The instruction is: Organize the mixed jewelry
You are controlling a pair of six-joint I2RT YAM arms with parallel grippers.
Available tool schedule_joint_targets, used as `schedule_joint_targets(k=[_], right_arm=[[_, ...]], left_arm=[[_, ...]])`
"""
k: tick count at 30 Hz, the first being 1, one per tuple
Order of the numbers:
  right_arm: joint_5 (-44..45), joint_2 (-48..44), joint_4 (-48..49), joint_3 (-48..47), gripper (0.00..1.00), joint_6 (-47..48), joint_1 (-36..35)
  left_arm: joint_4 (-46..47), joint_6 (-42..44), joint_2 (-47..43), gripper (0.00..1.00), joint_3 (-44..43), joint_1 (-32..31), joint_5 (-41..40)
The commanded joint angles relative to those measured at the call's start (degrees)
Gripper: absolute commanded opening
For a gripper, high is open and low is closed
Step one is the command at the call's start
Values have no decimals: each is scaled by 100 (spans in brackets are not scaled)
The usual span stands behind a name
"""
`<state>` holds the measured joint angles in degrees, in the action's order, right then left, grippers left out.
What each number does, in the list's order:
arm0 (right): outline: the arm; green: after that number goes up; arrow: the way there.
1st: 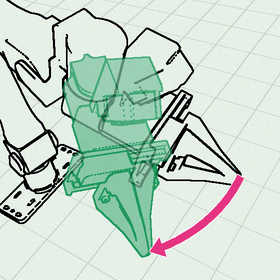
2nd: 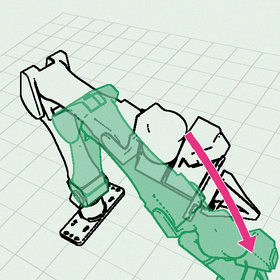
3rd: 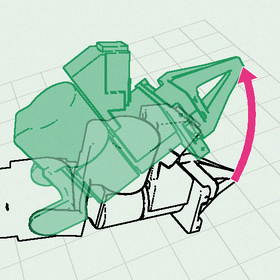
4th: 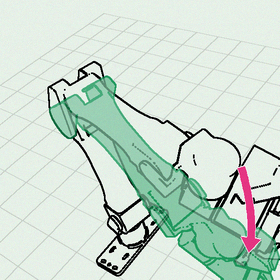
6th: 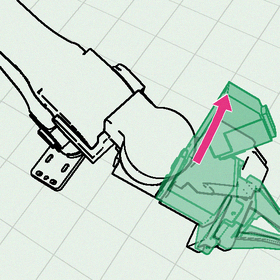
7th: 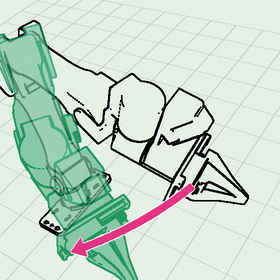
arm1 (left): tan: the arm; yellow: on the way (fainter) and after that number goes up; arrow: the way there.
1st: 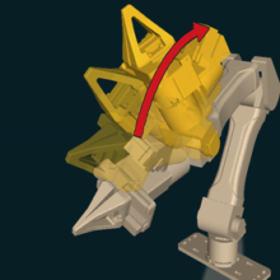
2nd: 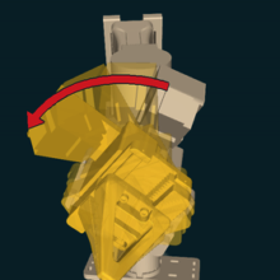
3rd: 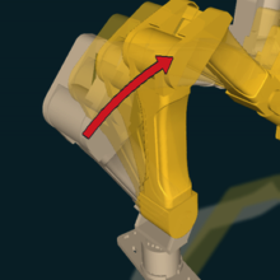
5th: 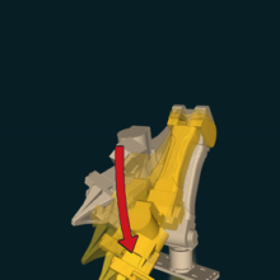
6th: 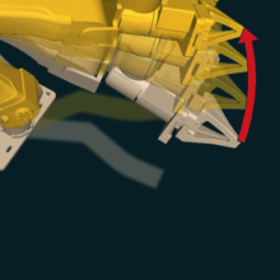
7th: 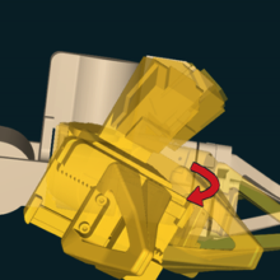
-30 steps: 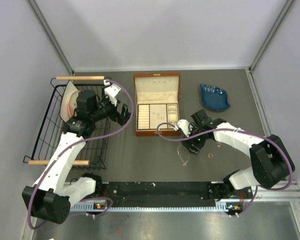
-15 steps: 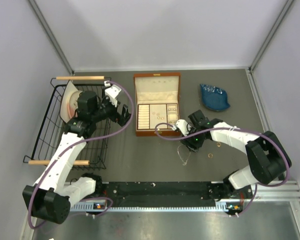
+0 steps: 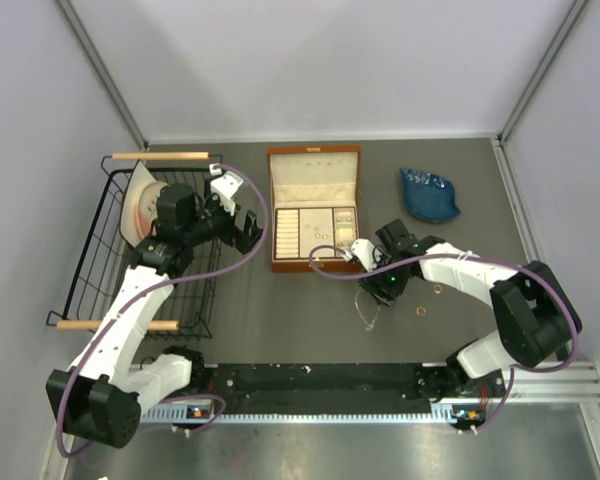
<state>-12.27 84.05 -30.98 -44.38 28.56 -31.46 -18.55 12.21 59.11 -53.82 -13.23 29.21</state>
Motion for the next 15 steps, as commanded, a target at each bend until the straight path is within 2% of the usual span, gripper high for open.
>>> schedule_joint_targets(k=[1, 15], right_arm=[[-372, -178, -162, -150, 60, 168, -88], [-223, -196, -145, -378, 59, -78, -88]], left_arm=[[290, 89, -119, 99, 21, -30, -12], [325, 62, -84, 99, 12, -30, -12]])
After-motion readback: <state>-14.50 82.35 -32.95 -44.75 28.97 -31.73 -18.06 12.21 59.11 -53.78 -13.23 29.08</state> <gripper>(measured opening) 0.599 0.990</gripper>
